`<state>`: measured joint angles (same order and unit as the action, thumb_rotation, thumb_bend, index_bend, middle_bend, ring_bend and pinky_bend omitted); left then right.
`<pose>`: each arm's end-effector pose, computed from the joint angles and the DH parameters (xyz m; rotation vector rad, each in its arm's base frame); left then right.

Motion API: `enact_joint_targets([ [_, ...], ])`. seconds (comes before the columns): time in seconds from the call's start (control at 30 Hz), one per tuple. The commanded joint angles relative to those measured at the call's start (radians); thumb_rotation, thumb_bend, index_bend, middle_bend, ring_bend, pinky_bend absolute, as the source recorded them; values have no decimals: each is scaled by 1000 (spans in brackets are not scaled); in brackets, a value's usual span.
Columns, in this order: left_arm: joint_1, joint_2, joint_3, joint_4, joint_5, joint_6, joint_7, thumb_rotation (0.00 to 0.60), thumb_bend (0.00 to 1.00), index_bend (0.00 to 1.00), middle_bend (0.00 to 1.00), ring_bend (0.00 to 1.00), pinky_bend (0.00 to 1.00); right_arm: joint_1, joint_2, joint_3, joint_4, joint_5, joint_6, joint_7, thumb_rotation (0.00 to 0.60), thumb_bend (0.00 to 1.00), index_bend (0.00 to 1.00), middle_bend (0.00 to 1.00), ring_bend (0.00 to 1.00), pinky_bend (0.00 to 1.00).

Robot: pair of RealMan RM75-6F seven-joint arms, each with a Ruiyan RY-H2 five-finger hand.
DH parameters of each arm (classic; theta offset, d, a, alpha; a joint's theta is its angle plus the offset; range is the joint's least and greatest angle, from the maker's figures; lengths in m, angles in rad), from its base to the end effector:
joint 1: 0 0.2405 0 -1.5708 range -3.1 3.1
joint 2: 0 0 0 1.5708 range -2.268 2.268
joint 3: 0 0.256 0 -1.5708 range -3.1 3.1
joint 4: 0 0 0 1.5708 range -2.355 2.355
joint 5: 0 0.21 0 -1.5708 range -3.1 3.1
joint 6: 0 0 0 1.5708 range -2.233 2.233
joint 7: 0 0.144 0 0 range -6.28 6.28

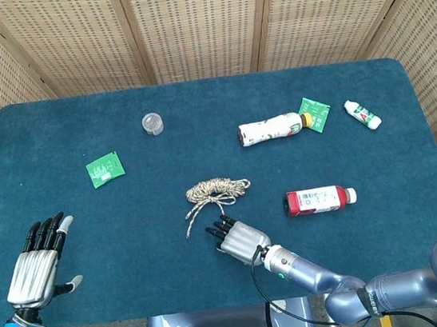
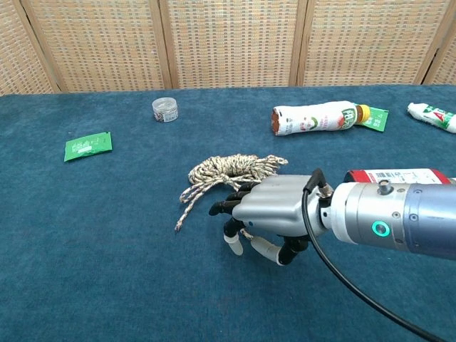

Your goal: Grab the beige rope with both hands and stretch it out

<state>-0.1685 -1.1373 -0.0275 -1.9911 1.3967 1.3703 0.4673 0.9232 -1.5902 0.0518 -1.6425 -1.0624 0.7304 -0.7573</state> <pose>-0.2303 0.1864 0.1132 -1.5507 -0.9406 -0.7953 -0.0851 -0.2789 -0.0799 2.4620 -0.5472 0.6650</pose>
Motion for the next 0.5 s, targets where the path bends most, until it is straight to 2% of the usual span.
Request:
enact_joint_targets([
  [0.03, -1, 2, 0, 1, -1, -1, -5, 600, 0, 0, 0, 0, 0, 6, 0, -15, 0, 20, 15, -14, 600, 714, 354, 0, 0, 0],
  [0.5, -8, -2, 6, 0, -7, -4, 3, 600, 0, 0, 0, 0, 0, 12, 38, -65, 16, 49, 37, -5, 600, 720, 380, 0, 0, 0],
])
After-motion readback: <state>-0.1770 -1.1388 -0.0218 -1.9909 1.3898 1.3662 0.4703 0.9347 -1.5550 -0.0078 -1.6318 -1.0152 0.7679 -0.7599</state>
